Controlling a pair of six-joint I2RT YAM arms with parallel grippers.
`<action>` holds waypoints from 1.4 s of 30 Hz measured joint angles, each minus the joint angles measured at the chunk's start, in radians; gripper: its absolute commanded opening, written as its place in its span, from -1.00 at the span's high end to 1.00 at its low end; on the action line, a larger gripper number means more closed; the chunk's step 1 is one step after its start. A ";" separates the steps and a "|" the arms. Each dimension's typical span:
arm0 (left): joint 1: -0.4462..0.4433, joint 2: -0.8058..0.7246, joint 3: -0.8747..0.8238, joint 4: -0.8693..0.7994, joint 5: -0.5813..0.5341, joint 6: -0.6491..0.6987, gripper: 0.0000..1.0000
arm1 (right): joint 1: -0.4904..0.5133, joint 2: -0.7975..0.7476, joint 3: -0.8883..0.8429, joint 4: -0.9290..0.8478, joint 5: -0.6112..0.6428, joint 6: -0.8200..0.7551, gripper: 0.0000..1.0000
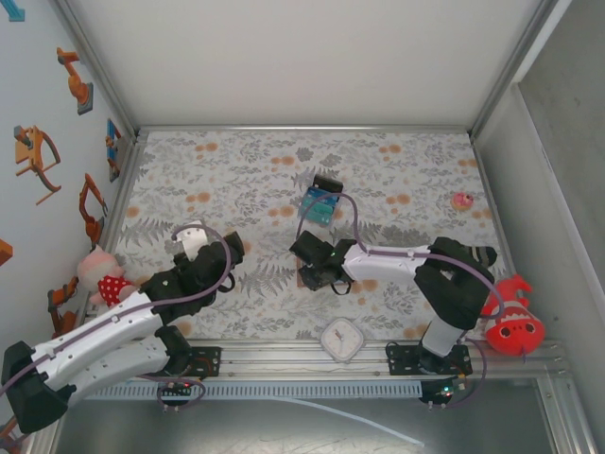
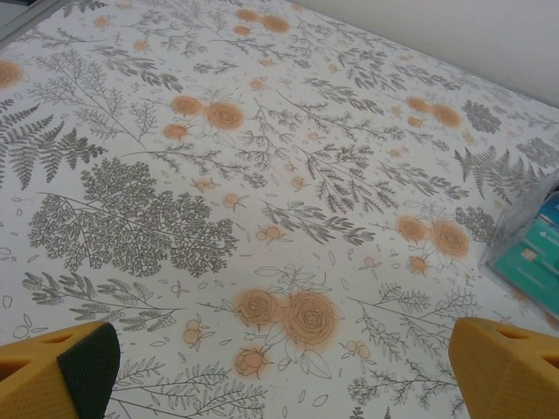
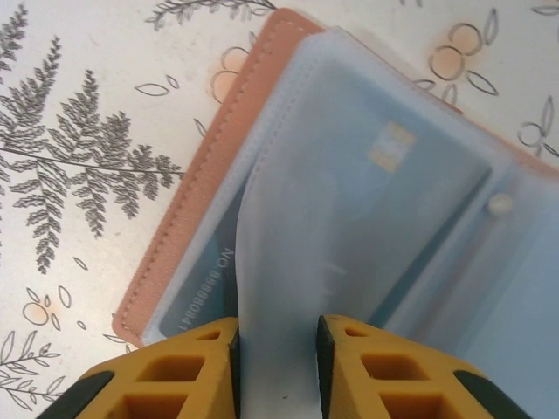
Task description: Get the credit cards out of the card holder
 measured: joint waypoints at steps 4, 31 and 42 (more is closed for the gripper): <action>0.000 0.036 0.034 0.014 0.021 0.031 -0.94 | -0.002 -0.037 -0.011 0.000 0.020 0.000 0.45; -0.023 0.576 0.280 0.200 0.365 0.273 -0.76 | -0.203 -0.325 -0.230 -0.008 0.058 0.102 0.28; -0.097 0.851 0.375 0.217 0.431 0.294 -0.62 | -0.307 -0.424 -0.245 -0.016 -0.015 0.125 0.41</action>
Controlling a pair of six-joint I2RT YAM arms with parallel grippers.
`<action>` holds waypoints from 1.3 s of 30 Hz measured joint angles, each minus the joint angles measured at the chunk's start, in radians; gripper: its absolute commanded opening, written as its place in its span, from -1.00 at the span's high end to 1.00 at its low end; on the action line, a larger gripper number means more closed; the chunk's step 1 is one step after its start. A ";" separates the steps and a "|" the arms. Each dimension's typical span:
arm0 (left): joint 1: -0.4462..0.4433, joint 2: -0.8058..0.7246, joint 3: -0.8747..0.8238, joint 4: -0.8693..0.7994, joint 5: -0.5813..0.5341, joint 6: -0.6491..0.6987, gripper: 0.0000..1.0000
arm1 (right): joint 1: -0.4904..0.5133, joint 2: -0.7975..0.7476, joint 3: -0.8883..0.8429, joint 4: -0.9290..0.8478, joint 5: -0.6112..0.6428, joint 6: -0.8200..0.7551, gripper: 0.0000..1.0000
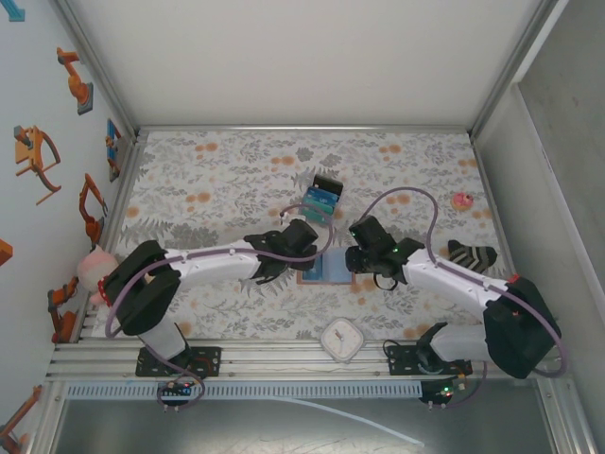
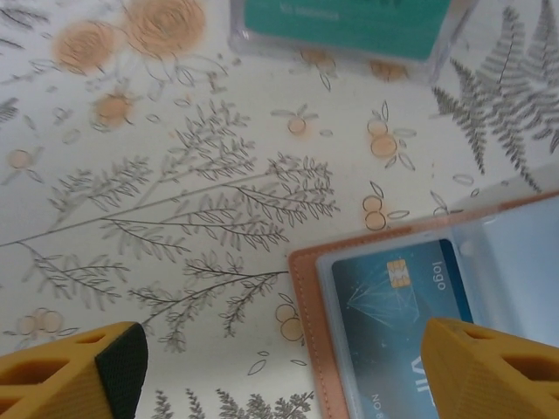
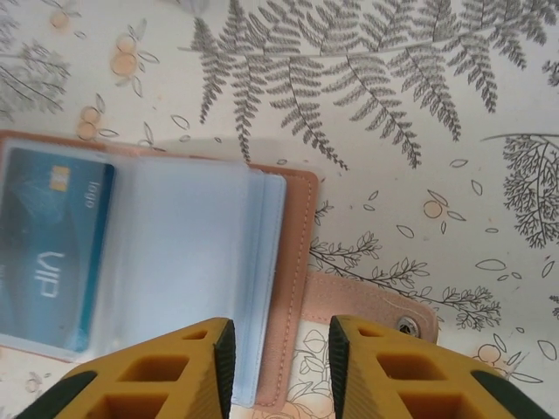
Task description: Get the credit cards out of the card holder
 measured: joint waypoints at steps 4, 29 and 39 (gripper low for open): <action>-0.002 0.047 0.003 0.000 0.013 -0.001 -0.62 | -0.014 -0.049 0.000 -0.003 -0.017 0.015 0.46; -0.003 0.076 -0.030 -0.005 0.040 -0.074 -0.32 | -0.019 0.126 0.010 0.172 -0.386 0.117 0.47; -0.004 0.031 -0.058 -0.018 0.040 -0.086 -0.32 | -0.019 0.187 0.010 0.252 -0.458 0.155 0.47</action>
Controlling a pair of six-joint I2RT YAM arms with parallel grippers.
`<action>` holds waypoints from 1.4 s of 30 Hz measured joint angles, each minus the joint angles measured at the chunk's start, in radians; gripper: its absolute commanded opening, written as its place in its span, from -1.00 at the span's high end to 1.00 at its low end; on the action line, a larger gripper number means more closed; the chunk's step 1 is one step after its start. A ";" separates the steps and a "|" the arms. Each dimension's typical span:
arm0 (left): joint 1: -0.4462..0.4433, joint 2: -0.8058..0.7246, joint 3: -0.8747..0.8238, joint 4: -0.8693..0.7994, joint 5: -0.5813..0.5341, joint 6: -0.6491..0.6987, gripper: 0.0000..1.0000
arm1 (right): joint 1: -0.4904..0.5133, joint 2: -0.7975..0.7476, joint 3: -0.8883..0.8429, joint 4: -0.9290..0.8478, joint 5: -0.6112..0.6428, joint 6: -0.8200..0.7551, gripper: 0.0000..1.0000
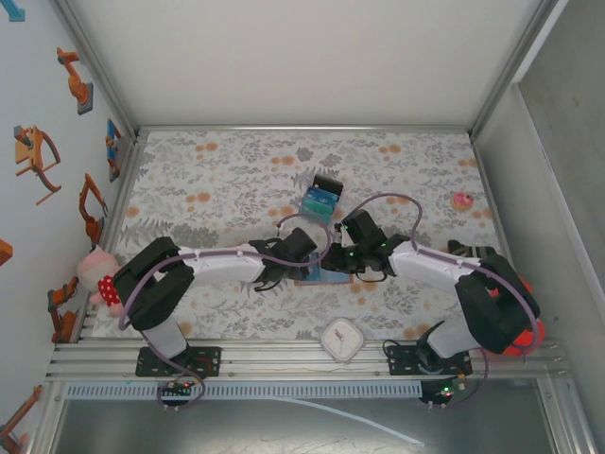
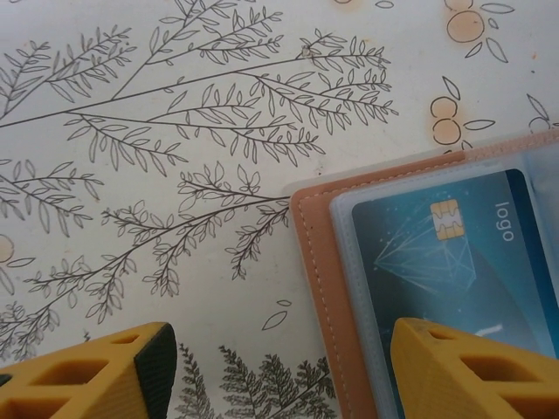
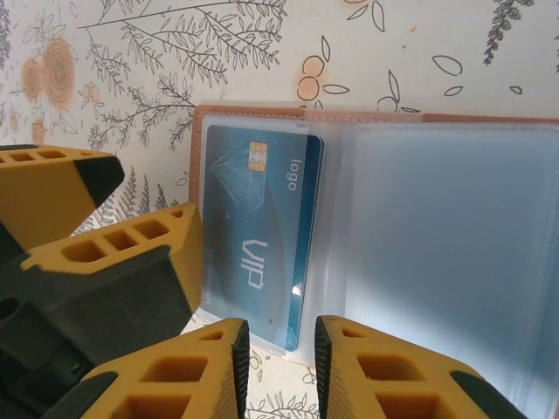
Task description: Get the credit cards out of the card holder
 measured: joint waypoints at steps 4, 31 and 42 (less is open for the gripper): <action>0.000 -0.028 -0.010 0.000 0.000 -0.004 -0.31 | 0.000 0.013 0.000 0.016 -0.014 0.009 0.47; -0.012 0.009 -0.016 -0.003 0.005 -0.008 -0.27 | -0.002 0.161 0.007 0.108 -0.090 0.066 0.62; -0.013 0.012 -0.016 -0.008 0.003 -0.011 -0.26 | -0.027 0.161 0.005 0.137 -0.093 0.073 0.66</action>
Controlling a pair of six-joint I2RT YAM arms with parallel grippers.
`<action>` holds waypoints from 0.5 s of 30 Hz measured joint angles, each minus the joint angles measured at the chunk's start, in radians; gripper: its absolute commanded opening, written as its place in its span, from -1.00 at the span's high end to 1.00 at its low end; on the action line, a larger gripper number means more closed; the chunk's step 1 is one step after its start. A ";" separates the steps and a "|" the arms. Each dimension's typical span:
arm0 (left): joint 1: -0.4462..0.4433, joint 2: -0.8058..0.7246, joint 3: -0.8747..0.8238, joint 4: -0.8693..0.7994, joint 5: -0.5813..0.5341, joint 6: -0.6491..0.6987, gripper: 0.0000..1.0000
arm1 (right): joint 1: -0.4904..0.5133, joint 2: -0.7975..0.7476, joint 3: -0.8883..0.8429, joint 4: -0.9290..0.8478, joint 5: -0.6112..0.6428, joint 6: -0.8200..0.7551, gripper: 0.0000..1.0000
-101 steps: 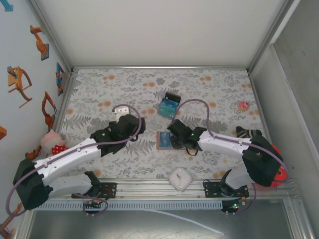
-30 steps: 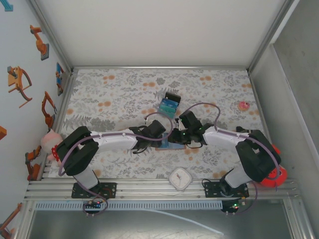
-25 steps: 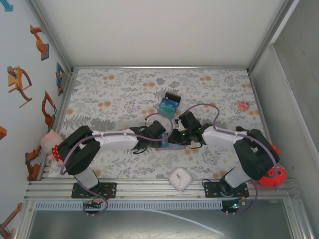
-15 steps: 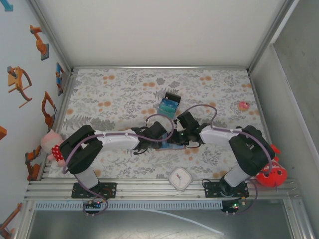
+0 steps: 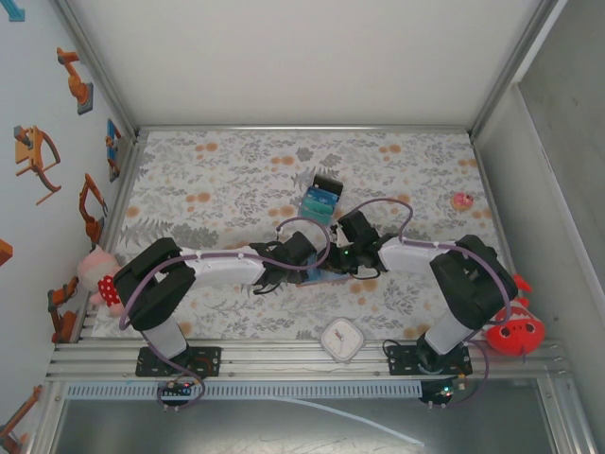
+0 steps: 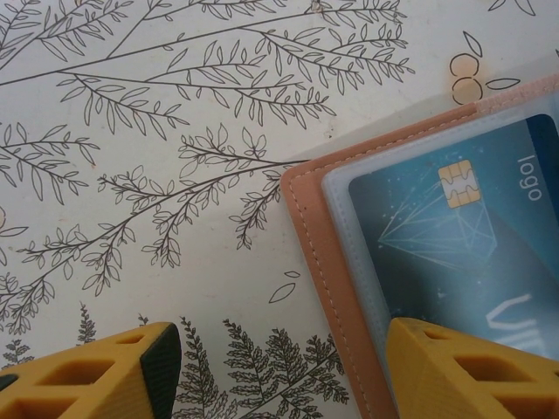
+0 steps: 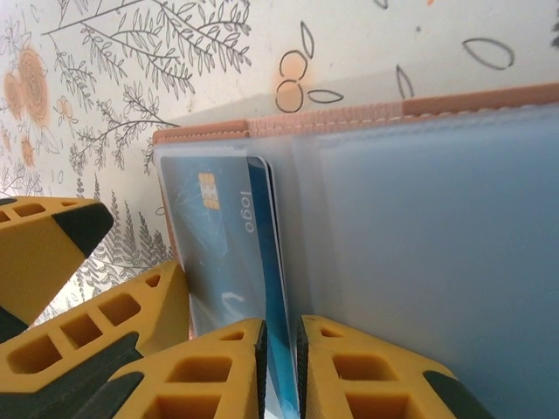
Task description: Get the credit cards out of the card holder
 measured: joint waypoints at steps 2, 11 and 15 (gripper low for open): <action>0.000 0.000 0.000 0.000 0.000 0.000 -0.26 | -0.005 0.000 -0.002 0.006 0.000 0.003 0.67; 0.000 0.003 0.007 -0.008 -0.003 0.000 -0.24 | -0.010 0.019 -0.036 0.087 -0.042 0.029 0.72; 0.000 0.006 0.010 -0.012 -0.009 0.000 -0.24 | -0.016 0.026 -0.049 0.123 -0.060 0.042 0.72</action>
